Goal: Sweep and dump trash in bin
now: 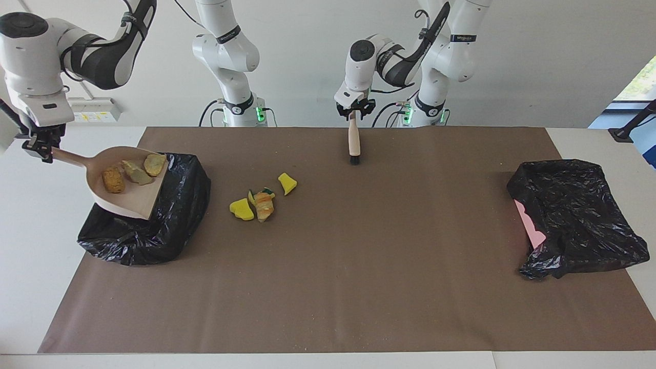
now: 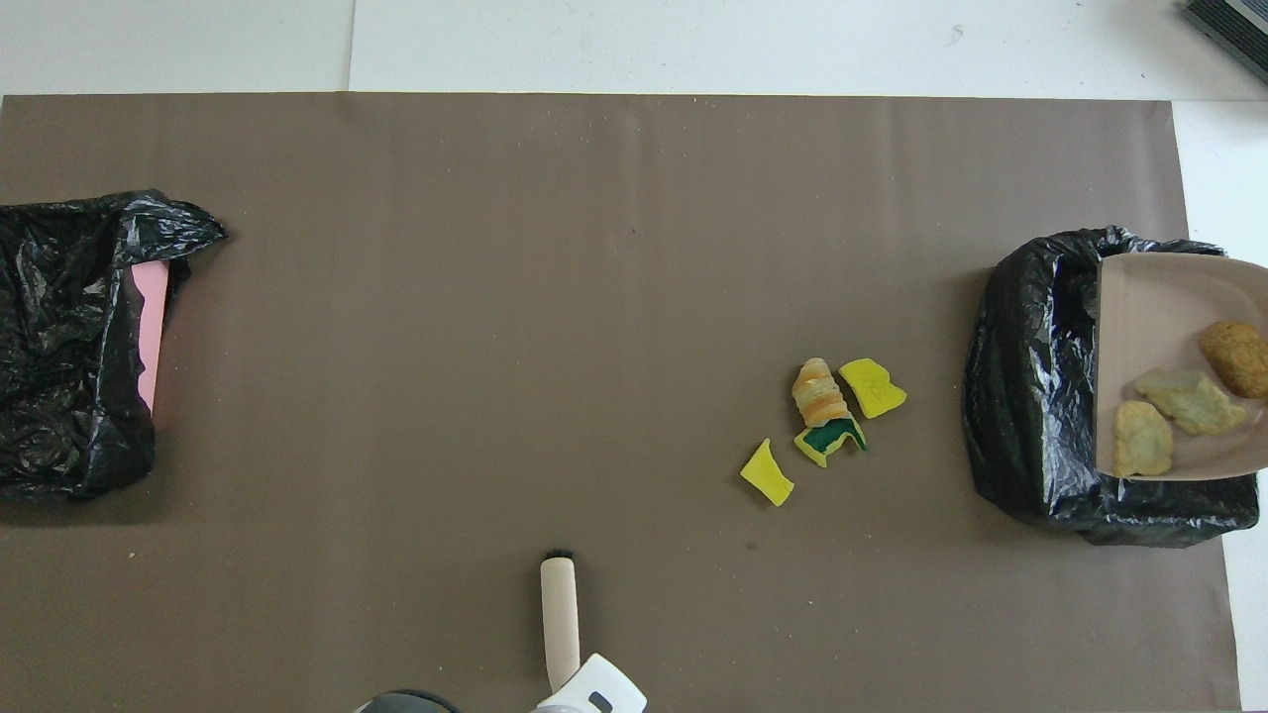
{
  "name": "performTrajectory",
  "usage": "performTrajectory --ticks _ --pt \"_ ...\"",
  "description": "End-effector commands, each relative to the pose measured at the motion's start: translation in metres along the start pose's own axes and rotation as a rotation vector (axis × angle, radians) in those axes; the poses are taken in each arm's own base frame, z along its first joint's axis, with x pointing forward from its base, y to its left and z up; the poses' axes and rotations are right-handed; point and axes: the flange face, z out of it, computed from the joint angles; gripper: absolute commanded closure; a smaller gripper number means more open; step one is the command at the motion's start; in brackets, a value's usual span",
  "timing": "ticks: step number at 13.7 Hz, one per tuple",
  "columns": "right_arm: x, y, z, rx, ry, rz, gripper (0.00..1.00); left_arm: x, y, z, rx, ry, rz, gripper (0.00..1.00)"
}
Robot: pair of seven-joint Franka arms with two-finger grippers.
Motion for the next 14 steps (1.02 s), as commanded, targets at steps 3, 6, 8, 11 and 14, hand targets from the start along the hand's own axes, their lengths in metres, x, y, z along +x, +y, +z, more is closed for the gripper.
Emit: performTrajectory --ticks 3,6,8,11,14 --pt "0.013 0.002 -0.002 -0.049 -0.110 -0.225 1.00 0.077 0.000 -0.059 -0.020 -0.039 0.021 0.00" --pt "0.016 0.008 -0.004 -0.070 -0.141 -0.320 1.00 0.133 -0.026 -0.128 -0.044 0.032 0.081 0.00" --pt "0.025 0.013 -0.007 -0.070 -0.156 -0.378 1.00 0.169 -0.056 -0.180 -0.079 0.117 0.113 0.00" --pt "0.030 0.020 -0.011 -0.071 -0.189 -0.428 1.00 0.209 -0.087 -0.243 -0.037 0.168 0.139 0.00" --pt "0.019 0.019 -0.027 -0.083 -0.217 -0.419 1.00 0.229 -0.121 -0.292 0.007 0.244 0.144 0.00"
